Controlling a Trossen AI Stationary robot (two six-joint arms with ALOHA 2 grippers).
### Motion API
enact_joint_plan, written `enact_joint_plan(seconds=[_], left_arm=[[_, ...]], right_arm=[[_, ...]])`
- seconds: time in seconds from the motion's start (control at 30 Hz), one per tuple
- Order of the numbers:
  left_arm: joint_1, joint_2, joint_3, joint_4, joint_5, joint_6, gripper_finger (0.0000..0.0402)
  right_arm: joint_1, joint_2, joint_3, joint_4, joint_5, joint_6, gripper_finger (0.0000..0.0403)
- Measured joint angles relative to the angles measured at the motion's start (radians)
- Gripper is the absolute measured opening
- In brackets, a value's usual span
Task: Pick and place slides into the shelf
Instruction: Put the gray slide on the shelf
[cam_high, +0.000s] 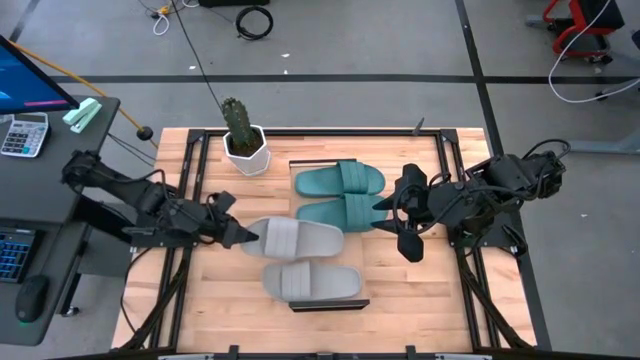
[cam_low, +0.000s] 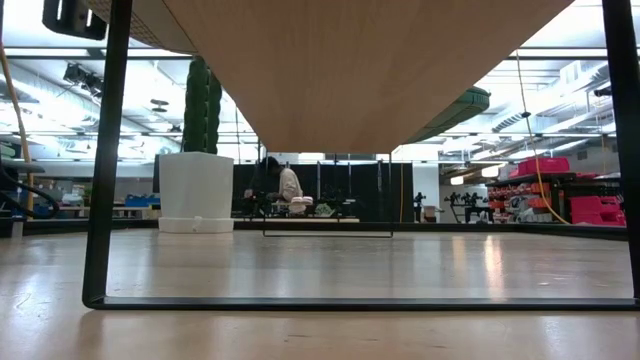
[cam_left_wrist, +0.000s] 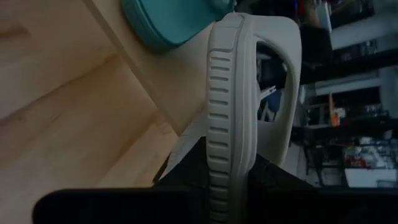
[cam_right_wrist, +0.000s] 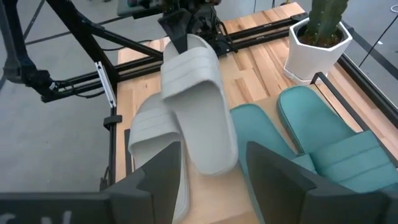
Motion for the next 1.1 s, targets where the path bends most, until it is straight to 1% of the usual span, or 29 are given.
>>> enact_joint_plan(seconds=[0.07,0.23,0.37,0.43,0.6,0.67,0.83,0.97,1.1], left_arm=[[0.014,0.019,0.0,0.004,0.018,0.021,0.0043],[0.057,0.059,0.0,0.036,0.076,0.083,0.0042],[0.101,0.091,0.0,0.093,0.126,0.123,0.0052],[0.12,0.109,0.0,0.122,0.146,0.141,0.005],[0.15,0.141,0.0,0.134,0.205,0.155,0.0042],[0.153,0.145,0.0,0.136,0.209,0.157,0.0042],[0.153,0.147,0.0,0.129,0.211,0.166,0.0061],[0.153,0.152,0.0,0.117,0.208,0.165,0.0051],[0.153,0.152,0.0,0.098,0.169,0.158,0.0042]], right_arm=[[0.0,0.0,0.0,0.0,0.0,0.0,0.0187],[0.0,0.002,0.0,0.0,0.002,0.0,0.0187],[0.0,0.002,0.0,0.002,0.003,0.0,0.0187],[0.0,0.002,0.0,0.003,0.003,0.0,0.0187],[0.0,0.002,0.0,0.004,0.003,0.006,0.0187],[0.0,0.002,0.0,0.004,0.003,0.006,0.0187],[0.0,0.002,0.0,0.004,0.003,0.007,0.0187],[0.0,0.002,0.0,0.004,0.003,0.007,0.0187],[0.0,0.003,0.0,0.004,0.002,0.01,0.0187]])
